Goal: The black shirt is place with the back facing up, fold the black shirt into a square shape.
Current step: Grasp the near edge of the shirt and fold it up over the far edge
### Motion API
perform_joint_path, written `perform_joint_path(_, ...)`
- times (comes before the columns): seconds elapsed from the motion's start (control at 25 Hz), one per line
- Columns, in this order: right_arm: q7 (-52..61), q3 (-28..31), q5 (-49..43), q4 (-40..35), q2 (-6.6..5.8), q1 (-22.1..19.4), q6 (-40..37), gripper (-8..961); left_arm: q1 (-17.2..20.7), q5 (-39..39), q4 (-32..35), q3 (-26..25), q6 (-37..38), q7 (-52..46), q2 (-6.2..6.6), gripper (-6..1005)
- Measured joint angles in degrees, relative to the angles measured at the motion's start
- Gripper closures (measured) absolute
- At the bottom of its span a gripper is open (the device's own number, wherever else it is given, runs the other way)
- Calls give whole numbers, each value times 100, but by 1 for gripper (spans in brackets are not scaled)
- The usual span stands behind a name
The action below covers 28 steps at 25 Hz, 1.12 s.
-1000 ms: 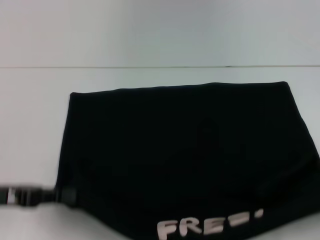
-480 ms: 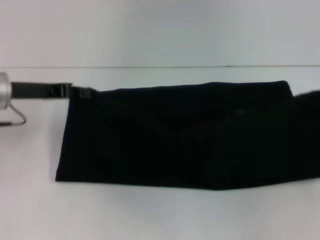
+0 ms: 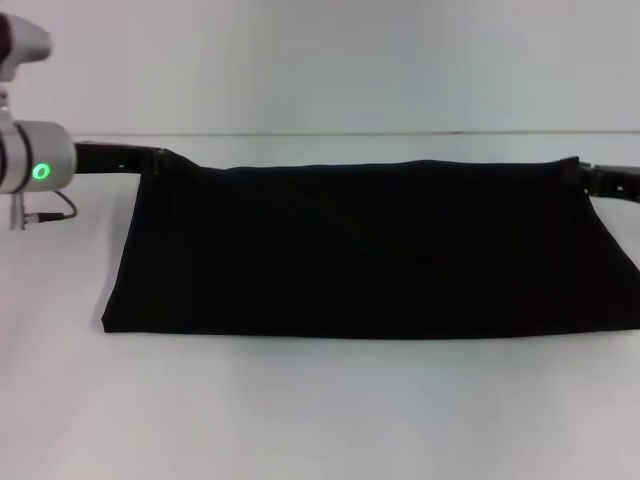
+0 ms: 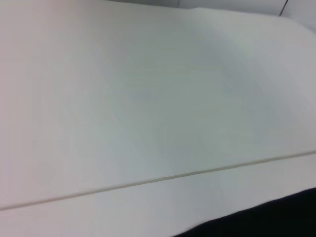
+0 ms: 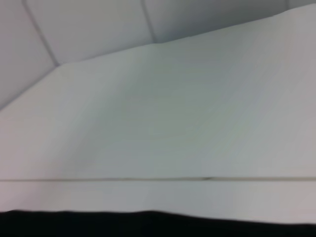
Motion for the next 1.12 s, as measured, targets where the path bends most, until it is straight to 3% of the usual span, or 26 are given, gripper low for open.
perform_joint_path(0.28, 0, -47, 10, 101, 55, 297, 764, 912, -105, 19, -99, 349, -633, -8, -55, 1000)
perform_joint_path(0.6, 0, -90, 14, 419, -92, 559, 1419, 912, -134, 36, -123, 400, -1259, 19, -3, 1001)
perform_joint_path(1.12, 0, -129, 17, 529, -95, 646, 1746, 913, -338, 0, -384, 782, -2083, 78, -98, 1000)
